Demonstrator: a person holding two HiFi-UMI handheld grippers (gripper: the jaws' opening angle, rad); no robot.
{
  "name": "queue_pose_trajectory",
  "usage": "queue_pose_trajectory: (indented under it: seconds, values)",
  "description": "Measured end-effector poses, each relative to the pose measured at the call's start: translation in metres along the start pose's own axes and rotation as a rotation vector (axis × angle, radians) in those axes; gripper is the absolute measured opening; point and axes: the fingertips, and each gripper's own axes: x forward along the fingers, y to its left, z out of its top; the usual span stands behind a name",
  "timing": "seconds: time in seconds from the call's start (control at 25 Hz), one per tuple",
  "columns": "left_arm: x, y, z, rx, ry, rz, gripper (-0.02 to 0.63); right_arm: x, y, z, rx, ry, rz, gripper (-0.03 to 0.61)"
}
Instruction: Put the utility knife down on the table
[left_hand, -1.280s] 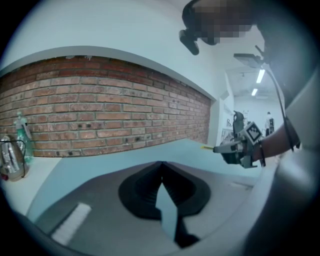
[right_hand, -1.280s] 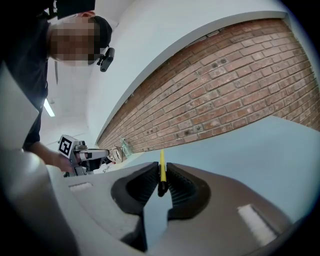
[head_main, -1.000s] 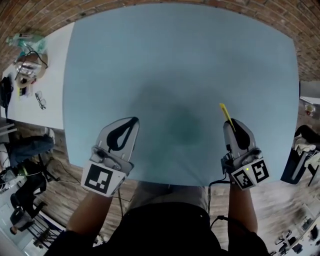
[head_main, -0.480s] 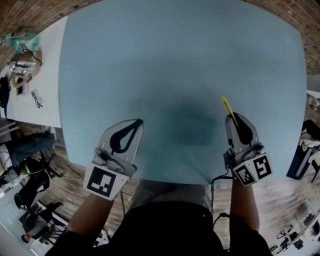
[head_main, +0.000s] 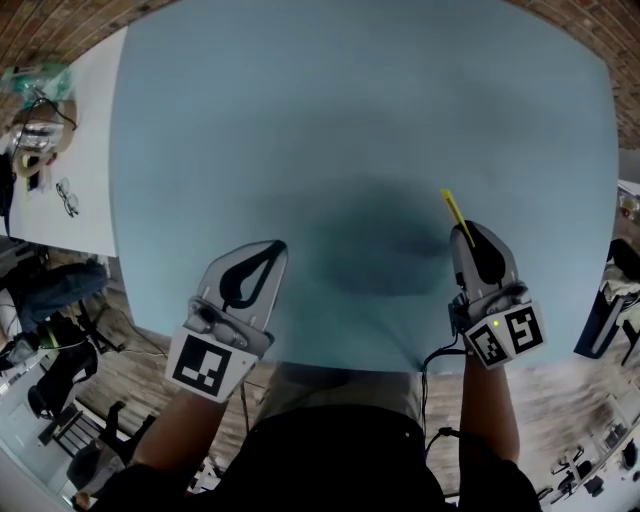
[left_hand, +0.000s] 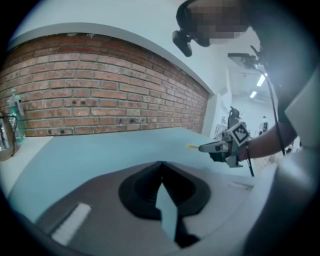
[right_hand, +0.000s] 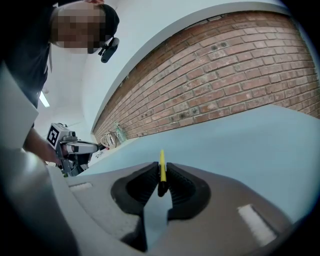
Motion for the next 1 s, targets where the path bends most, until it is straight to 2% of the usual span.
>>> queue_pose_trajectory:
  seconds: [0.48, 1.0]
  values:
    - [-0.007, 0.0, -0.009, 0.005, 0.013, 0.013, -0.005, 0.007, -0.004, -0.012, -0.001, 0.025, -0.013, 0.054]
    - [-0.006, -0.006, -0.016, -0.007, 0.014, 0.011, -0.003, 0.011, -0.01, -0.022, -0.056, 0.08, -0.043, 0.055]
